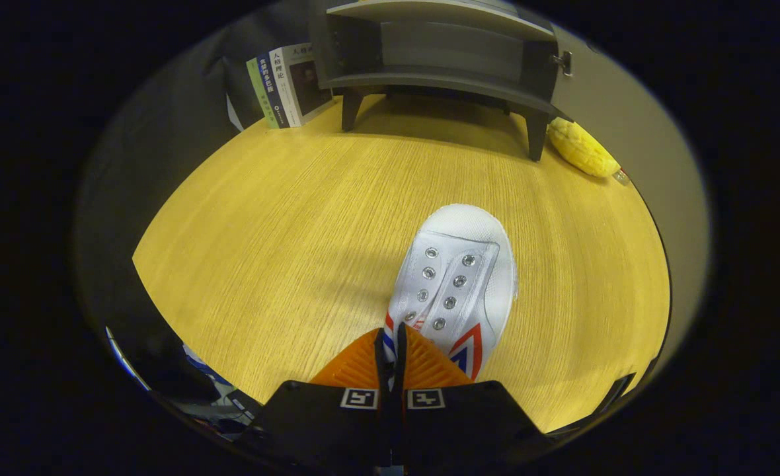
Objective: Open the shoe cabinet door, grab the shoes and put them into the shoe cabinet, then close the shoe cabinet door.
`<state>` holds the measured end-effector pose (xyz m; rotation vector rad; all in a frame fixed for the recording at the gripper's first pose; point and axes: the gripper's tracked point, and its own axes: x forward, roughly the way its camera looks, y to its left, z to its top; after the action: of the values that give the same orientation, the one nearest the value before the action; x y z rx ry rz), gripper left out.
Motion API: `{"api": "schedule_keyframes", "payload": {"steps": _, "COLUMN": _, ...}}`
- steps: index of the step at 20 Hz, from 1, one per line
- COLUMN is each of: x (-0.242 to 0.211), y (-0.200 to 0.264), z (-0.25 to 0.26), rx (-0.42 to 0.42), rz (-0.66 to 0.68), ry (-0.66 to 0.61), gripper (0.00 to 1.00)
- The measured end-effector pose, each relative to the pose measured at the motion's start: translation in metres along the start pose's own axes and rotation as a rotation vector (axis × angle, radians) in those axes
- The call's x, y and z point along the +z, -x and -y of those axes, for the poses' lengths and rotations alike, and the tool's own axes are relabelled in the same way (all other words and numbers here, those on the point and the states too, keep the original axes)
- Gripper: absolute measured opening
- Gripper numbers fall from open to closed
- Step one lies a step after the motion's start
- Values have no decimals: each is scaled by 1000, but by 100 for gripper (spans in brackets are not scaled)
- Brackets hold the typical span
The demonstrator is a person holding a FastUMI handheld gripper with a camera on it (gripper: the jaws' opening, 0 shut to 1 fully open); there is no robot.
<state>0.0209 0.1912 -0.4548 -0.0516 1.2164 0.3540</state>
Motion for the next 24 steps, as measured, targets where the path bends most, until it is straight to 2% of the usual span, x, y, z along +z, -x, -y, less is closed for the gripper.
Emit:
{"api": "schedule_keyframes", "payload": {"steps": 2, "x": 4, "y": 5, "z": 3, "rx": -7, "rz": 35, "ry": -23, "gripper": 2}}
{"api": "schedule_keyframes", "payload": {"steps": 5, "x": 5, "y": 12, "z": 8, "rx": -23, "rz": 45, "ry": 16, "gripper": 2}}
{"api": "schedule_keyframes", "payload": {"steps": 9, "x": 13, "y": 20, "z": 7, "rx": -10, "rz": 64, "ry": -9, "gripper": 2}}
{"api": "schedule_keyframes", "payload": {"steps": 14, "x": 57, "y": 35, "z": 14, "rx": -43, "rz": 180, "ry": 23, "gripper": 2}}
{"api": "schedule_keyframes", "payload": {"steps": 24, "x": 155, "y": 94, "z": -6, "rx": 29, "rz": 370, "ry": -77, "gripper": 2}}
